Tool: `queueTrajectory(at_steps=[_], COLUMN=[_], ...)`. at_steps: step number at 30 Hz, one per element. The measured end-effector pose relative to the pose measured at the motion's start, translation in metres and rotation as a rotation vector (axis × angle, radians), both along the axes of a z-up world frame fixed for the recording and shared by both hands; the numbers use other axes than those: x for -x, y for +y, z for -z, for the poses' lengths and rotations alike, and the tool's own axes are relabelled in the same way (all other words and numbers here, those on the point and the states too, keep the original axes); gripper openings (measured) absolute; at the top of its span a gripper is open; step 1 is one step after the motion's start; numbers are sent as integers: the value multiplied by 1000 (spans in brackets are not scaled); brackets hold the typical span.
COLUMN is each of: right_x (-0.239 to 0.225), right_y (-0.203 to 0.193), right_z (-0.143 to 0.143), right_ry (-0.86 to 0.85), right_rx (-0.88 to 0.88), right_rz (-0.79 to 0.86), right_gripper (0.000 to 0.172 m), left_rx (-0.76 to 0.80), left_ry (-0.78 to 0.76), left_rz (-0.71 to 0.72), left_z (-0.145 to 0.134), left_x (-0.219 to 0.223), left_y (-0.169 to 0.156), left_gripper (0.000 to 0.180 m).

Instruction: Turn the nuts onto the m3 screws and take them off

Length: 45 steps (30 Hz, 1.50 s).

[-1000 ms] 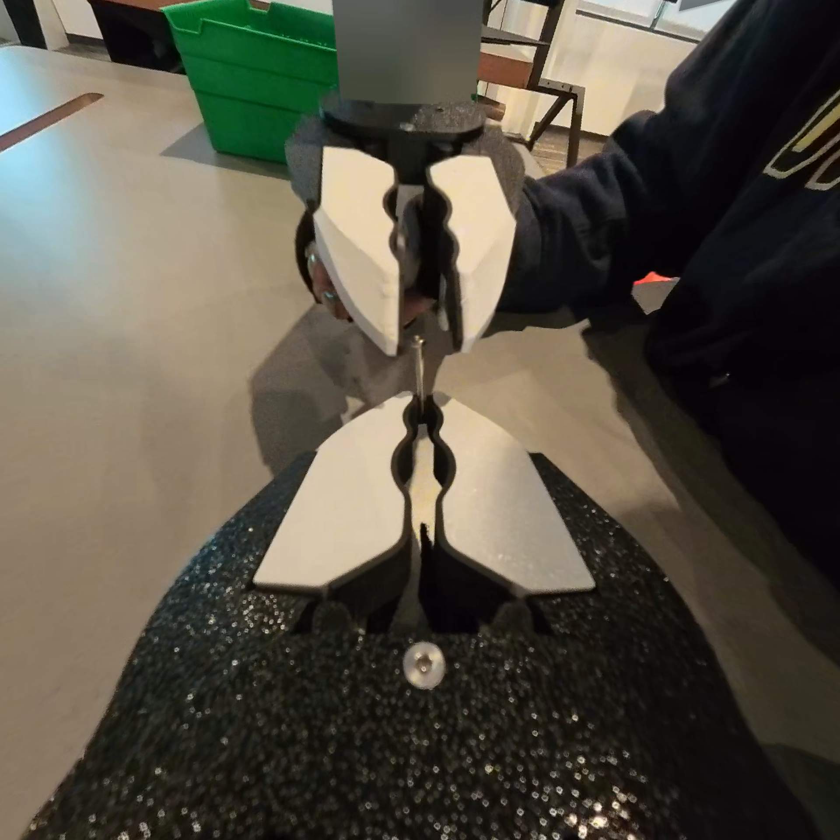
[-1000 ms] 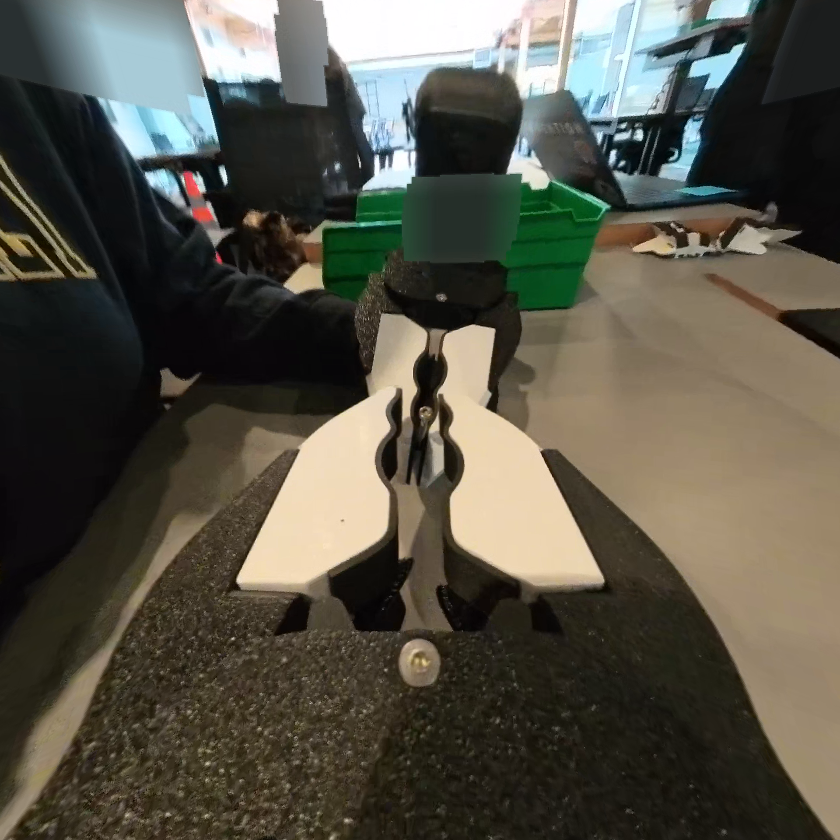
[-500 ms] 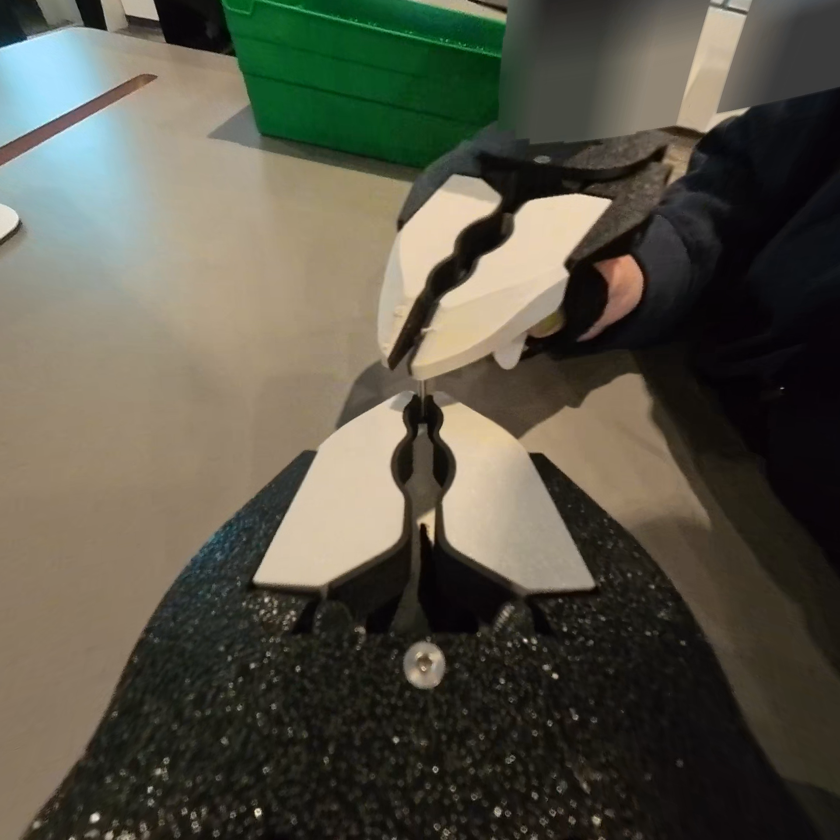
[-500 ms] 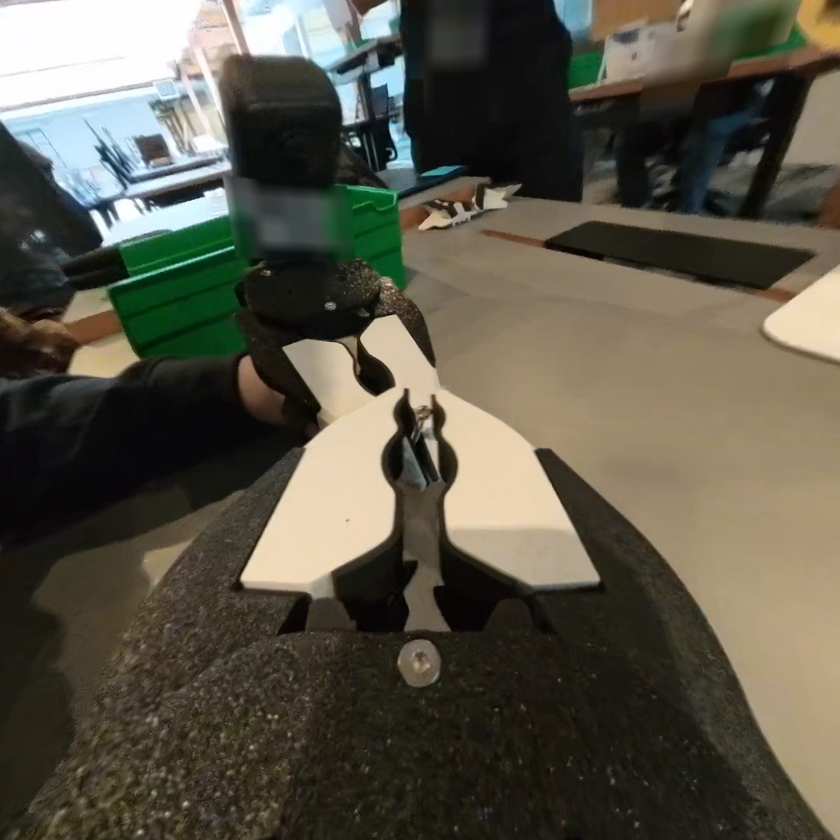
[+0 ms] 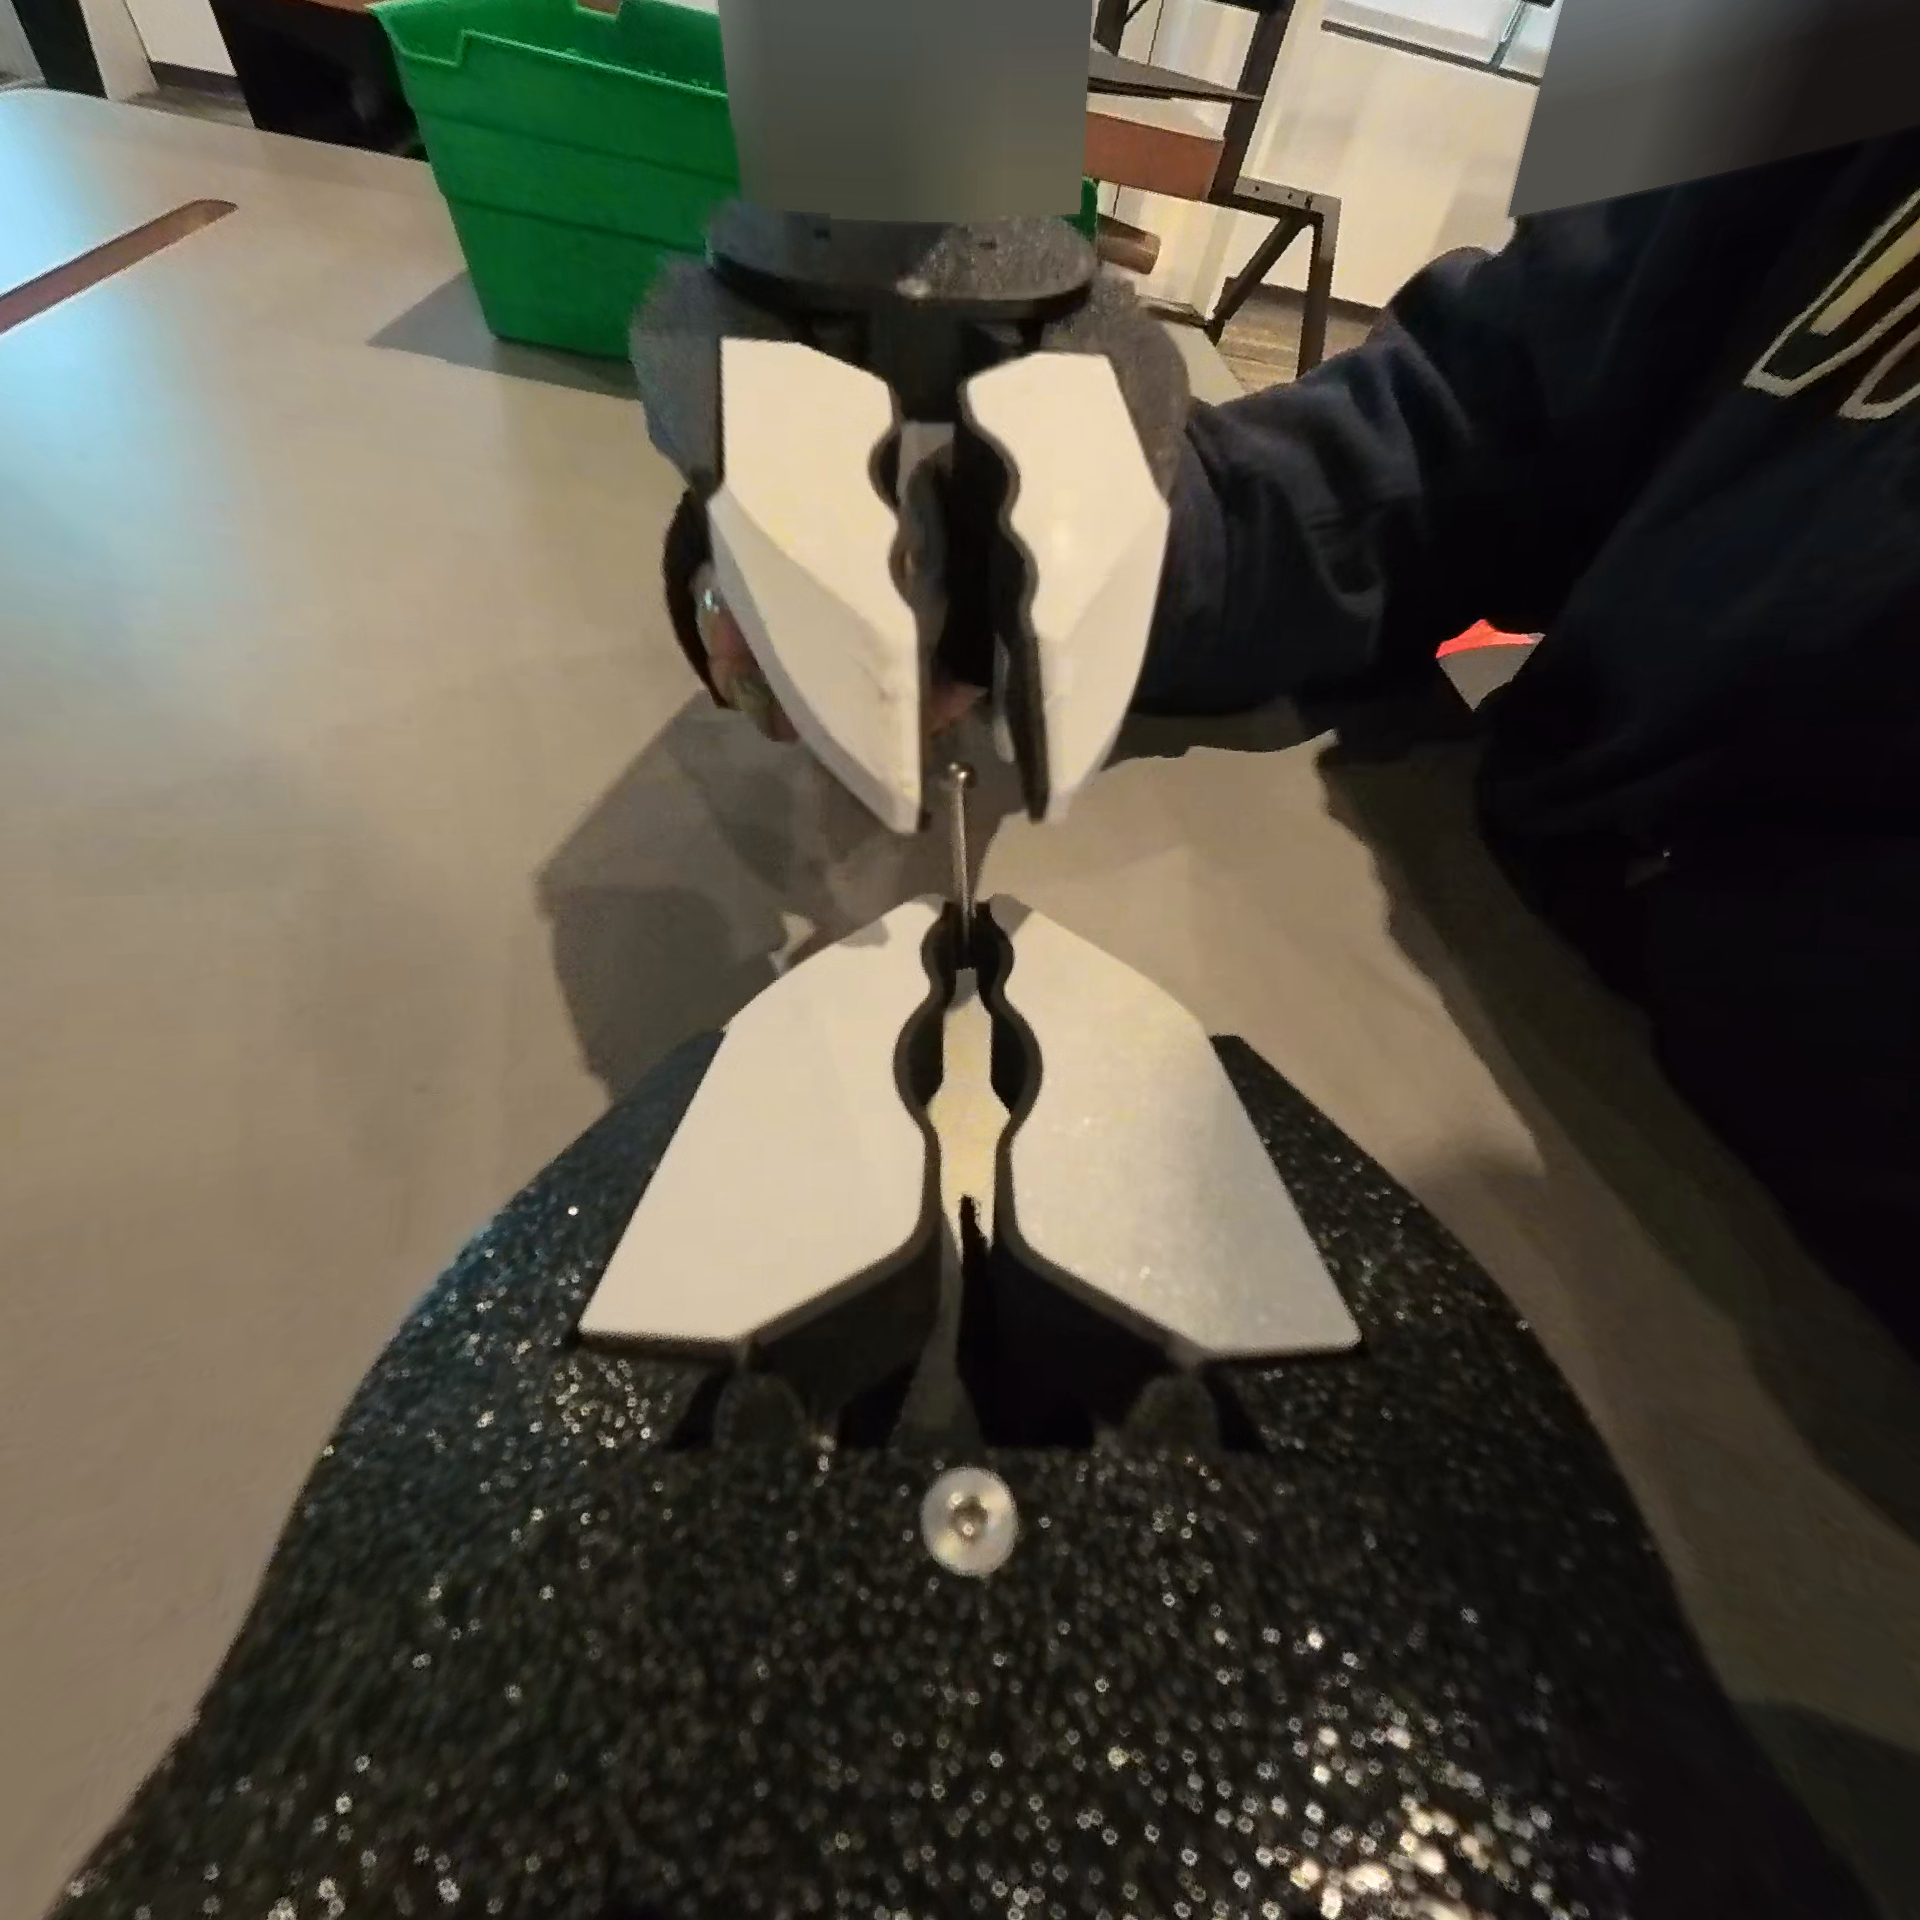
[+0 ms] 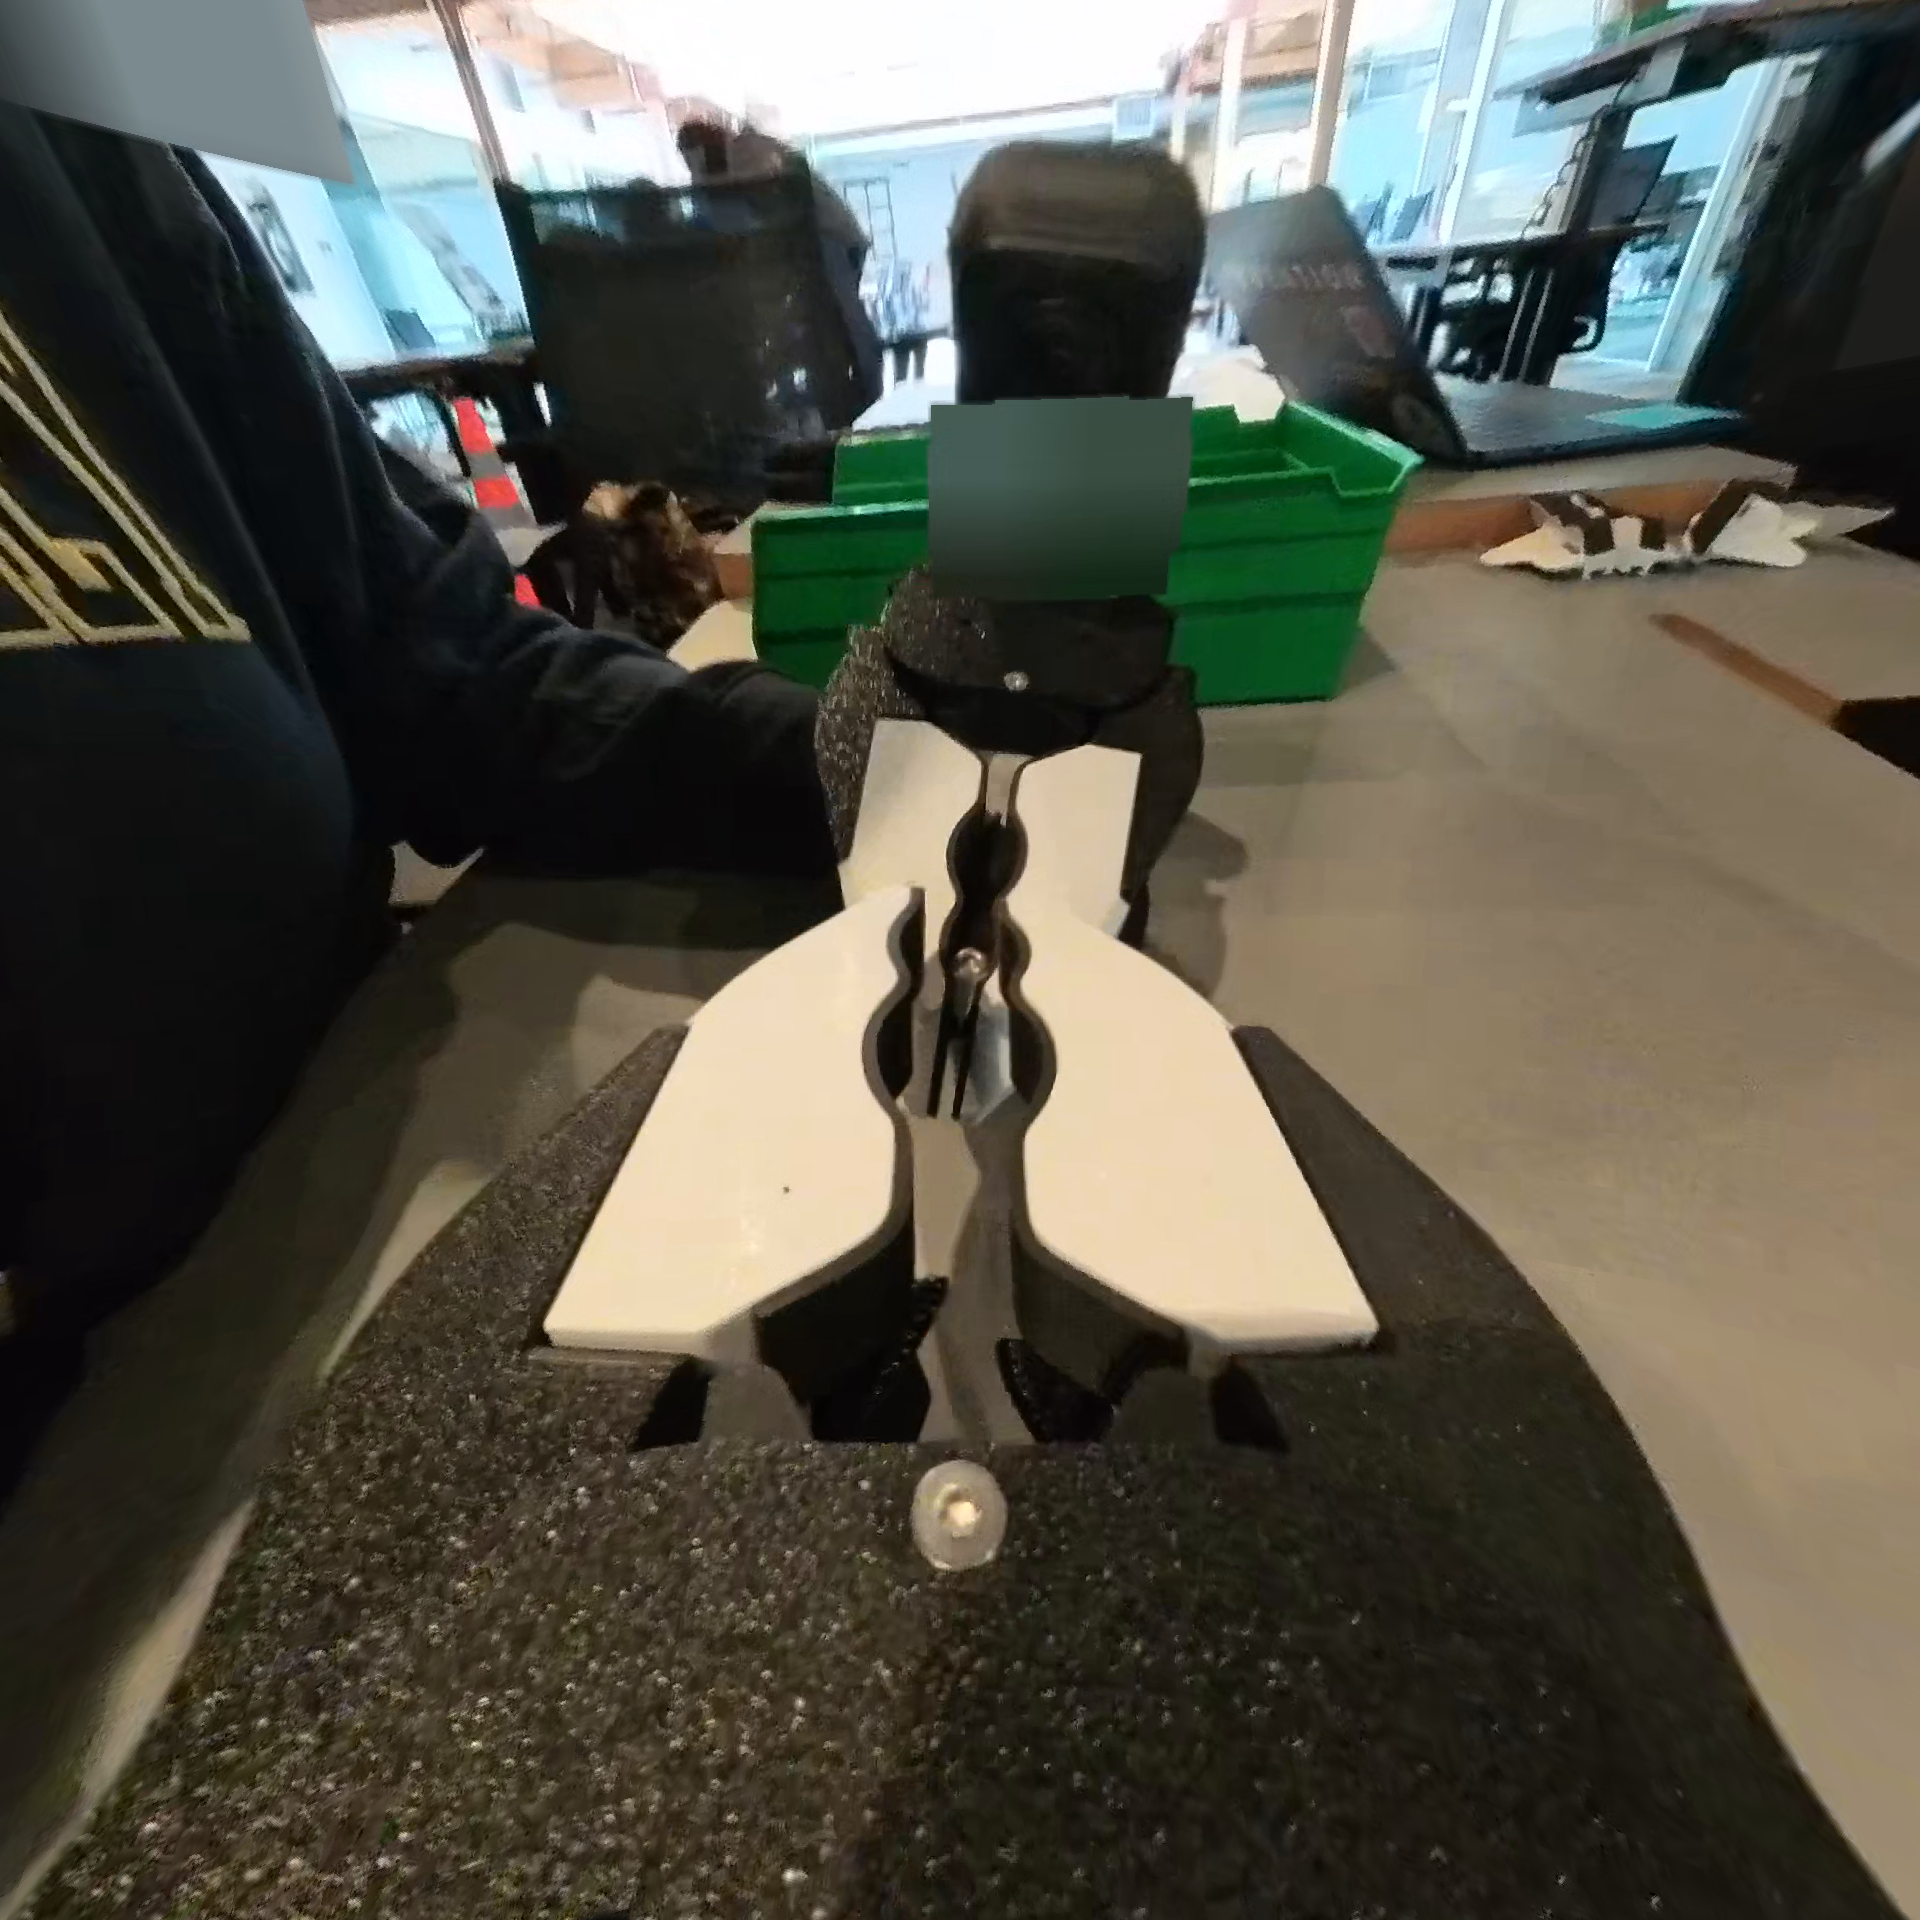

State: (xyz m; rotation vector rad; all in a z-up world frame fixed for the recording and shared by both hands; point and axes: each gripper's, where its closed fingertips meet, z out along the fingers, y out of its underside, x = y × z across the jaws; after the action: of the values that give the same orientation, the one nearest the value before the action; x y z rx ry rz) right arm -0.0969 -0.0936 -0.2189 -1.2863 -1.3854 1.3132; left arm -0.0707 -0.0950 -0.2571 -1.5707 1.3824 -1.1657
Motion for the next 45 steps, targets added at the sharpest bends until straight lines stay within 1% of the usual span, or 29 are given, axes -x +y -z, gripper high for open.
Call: queueTrajectory(at_steps=[3,7,10,13,15,17,19,21,23,25,27,28,29,35,39,45], right_x=[2,2,3,-1,-4,-4,-4,-4,-6,-13,-19,-22,-24,-21,-14,-13], right_y=[-1,3,10,21,23,22,22,20,17,17,13,14,12,9,14,9], right_z=[2,3,4,9,12,13,13,11,3,-7,-12,-11,-10,-4,4,-1], right_ry=[-11,-11,-3,-21,-34,-41,-39,-25,29,92,122,120,121,73,-1,69], right_rx=[-6,-12,16,93,116,95,69,37,-7,-57,-84,-81,-73,-35,-25,20], right_rz=[9,120,273,511,646,720,747,710,639,570,461,422,363,141,96,70], right_gripper=[5,5,5,5,5,5,5,9,20,24,19,20,17,13,12,13], left_rx=[-1,-5,-10,-21,-28,-43,-49,-47,-40,-29,-18,-13,-10,0,-1,-7], left_ry=[-5,-2,10,30,52,70,77,71,52,34,24,21,19,12,-4,-2], left_rz=[-1,-19,-39,-80,-90,-90,-87,-87,-89,-89,-84,-79,-73,-50,-39,-28], left_z=[-1,0,1,4,7,9,10,9,6,4,3,2,2,1,-1,-1], left_x=[0,1,1,0,0,-1,-1,-1,0,1,1,1,1,1,2,1], left_y=[0,2,4,9,10,10,9,9,9,10,10,9,8,6,5,3], left_gripper=[2,2,2,3,3,3,3,3,2,2,2,2,2,2,2,2])
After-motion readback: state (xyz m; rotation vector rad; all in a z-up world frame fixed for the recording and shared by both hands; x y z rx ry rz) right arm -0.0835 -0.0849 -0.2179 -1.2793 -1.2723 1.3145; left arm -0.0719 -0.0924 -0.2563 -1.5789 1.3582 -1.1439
